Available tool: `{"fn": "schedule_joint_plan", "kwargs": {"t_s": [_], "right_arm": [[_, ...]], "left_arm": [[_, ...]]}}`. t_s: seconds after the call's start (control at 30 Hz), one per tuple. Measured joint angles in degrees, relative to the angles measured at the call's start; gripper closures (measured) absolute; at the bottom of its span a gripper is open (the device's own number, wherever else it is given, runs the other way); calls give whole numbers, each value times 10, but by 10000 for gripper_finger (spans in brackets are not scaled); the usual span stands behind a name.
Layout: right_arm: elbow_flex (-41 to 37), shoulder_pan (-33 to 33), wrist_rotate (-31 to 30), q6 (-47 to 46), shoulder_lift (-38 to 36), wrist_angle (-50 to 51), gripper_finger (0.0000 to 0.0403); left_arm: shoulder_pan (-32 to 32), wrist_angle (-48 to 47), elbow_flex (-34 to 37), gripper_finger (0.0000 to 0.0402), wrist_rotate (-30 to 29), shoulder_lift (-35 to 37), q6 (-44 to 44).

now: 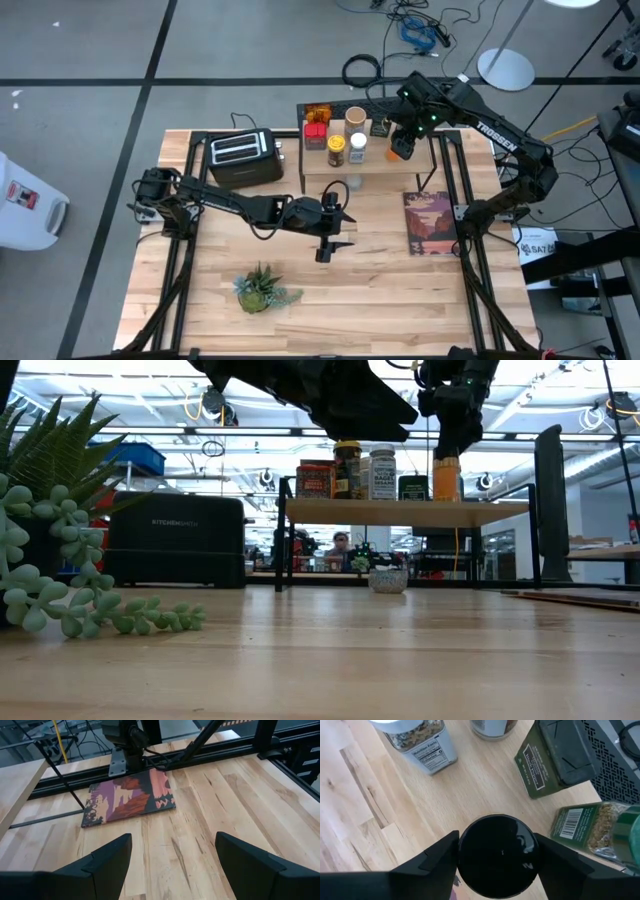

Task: Shelf spices
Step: Put the orange seasoning bottle on the shelf, then return to Home Position

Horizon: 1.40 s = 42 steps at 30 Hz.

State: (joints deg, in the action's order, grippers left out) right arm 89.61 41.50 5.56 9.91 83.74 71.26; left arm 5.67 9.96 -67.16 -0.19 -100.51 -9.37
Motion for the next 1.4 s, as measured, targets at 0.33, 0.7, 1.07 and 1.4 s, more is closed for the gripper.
{"fn": "schedule_joint_plan", "kwargs": {"t_s": [0.33,0.7,1.07,1.4], "right_arm": [[0,-5,4,4,-4,8,118],[0,-11,-13,3,-70,-5,101],[0,-11,-11,3,-183,-47,101],[0,-53,68,-29,-228,-75,101]], "left_arm": [[0,-2,0,107,0,0,0],[0,-2,0,107,0,0,0],[-2,-2,0,107,-5,0,-6],[-20,-16,0,107,-8,14,-16]]}}
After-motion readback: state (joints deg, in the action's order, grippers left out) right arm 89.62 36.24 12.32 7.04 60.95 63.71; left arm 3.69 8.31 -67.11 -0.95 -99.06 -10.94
